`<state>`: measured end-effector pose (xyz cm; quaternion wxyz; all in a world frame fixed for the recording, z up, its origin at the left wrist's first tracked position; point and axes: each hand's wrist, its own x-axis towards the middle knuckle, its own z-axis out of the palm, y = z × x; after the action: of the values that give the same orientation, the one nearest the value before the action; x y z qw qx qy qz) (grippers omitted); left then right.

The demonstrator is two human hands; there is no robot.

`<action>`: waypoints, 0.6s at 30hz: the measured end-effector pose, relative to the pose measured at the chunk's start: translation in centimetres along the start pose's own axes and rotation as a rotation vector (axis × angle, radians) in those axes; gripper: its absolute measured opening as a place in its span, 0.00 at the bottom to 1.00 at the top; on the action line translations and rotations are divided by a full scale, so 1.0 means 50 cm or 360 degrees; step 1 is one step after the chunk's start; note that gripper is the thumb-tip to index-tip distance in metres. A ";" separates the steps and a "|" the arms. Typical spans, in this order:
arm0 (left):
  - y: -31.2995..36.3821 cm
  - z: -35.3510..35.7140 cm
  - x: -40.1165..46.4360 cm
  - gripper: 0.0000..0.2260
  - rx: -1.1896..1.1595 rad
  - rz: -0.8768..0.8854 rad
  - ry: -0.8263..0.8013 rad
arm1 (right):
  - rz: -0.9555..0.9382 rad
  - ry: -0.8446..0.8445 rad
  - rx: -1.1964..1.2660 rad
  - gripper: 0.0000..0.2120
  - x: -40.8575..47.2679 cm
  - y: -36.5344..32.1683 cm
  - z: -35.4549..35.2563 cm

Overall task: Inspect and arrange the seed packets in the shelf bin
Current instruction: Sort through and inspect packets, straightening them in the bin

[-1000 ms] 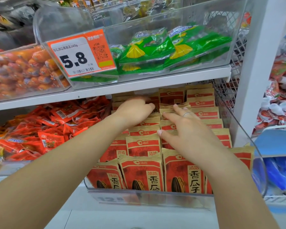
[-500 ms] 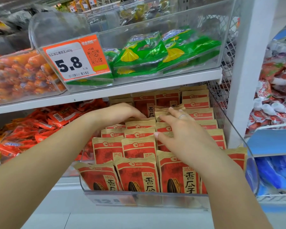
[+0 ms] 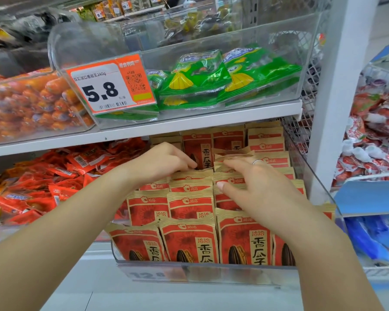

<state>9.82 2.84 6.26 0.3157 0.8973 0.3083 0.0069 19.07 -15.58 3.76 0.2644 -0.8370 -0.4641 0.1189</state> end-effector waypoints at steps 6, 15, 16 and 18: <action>-0.006 0.022 -0.022 0.15 -0.0024 0.0009 0.0117 | 0.0013 0.0162 -0.0117 0.27 0.015 -0.016 0.002; -0.006 -0.004 -0.037 0.17 -0.0199 0.0007 0.0391 | 0.0109 -0.0031 -0.0259 0.32 0.035 -0.010 0.034; -0.006 -0.006 -0.041 0.16 -0.0173 0.0071 0.0427 | 0.0113 -0.0030 -0.0261 0.32 0.030 -0.013 0.032; -0.003 -0.006 -0.053 0.15 -0.0059 0.0214 0.0516 | 0.0086 0.0016 -0.0198 0.31 0.018 -0.018 0.024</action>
<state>7.52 1.61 6.91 0.2772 0.8971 0.2942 0.1784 18.37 -14.03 3.29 0.2108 -0.8646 -0.4466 0.0926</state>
